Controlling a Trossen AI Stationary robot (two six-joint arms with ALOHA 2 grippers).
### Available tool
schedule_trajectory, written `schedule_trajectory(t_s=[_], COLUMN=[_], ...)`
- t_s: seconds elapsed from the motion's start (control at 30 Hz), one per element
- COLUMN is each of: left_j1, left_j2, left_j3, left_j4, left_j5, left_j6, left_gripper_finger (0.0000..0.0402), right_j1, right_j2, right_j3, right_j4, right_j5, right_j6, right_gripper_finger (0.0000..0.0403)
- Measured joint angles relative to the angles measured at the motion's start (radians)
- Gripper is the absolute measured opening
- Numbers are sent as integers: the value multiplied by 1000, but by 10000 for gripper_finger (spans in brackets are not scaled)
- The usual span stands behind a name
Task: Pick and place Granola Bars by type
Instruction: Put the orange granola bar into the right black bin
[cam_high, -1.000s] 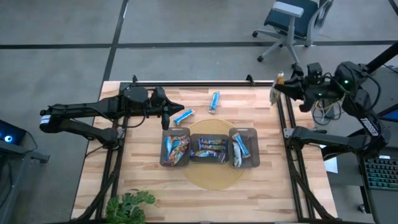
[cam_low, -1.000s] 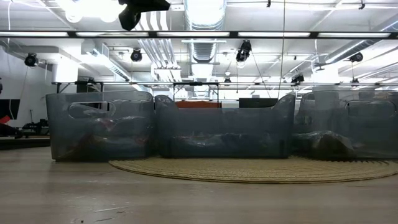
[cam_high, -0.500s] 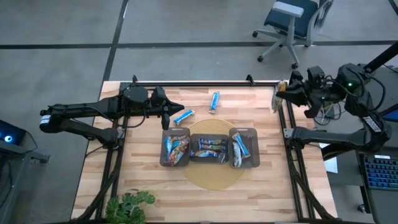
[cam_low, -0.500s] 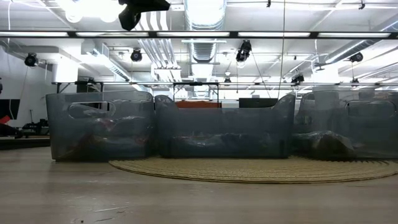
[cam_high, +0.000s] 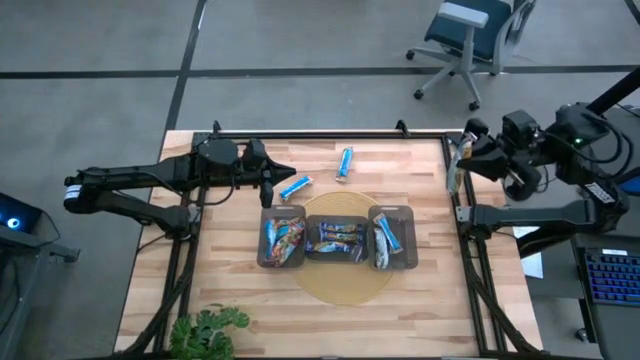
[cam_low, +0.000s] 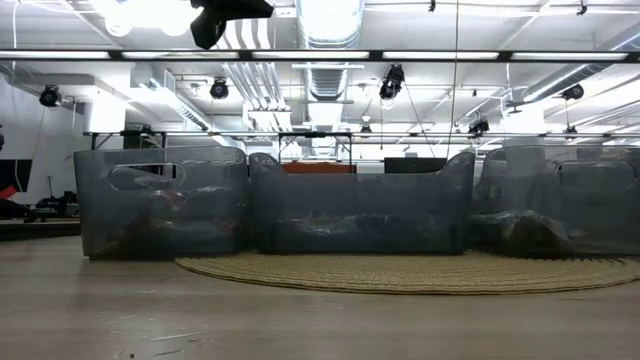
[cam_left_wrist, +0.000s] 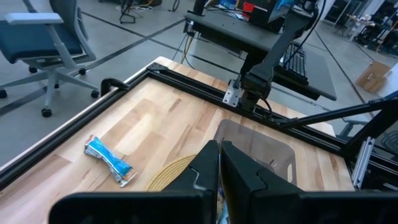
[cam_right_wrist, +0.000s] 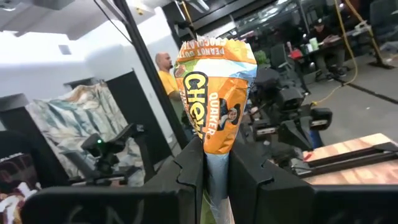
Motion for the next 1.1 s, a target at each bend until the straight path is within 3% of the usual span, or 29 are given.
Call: schedule_trajectory(t_s=[0.27, 0.7, 1.1], left_j1=[0, 0, 1], left_j2=[0, 0, 0], left_j3=[0, 0, 0], left_j4=[0, -8, -21], left_j5=[-2, -2, -32], left_j6=[0, 0, 18], left_gripper_finger=[0, 0, 0], right_j1=[14, 16, 16], right_j2=[16, 51, 150], right_j3=[0, 0, 102], right_j4=[-17, -282, -641], right_j5=[-1, 1, 4], right_j6=[15, 15, -45], right_gripper_finger=[43, 43, 43])
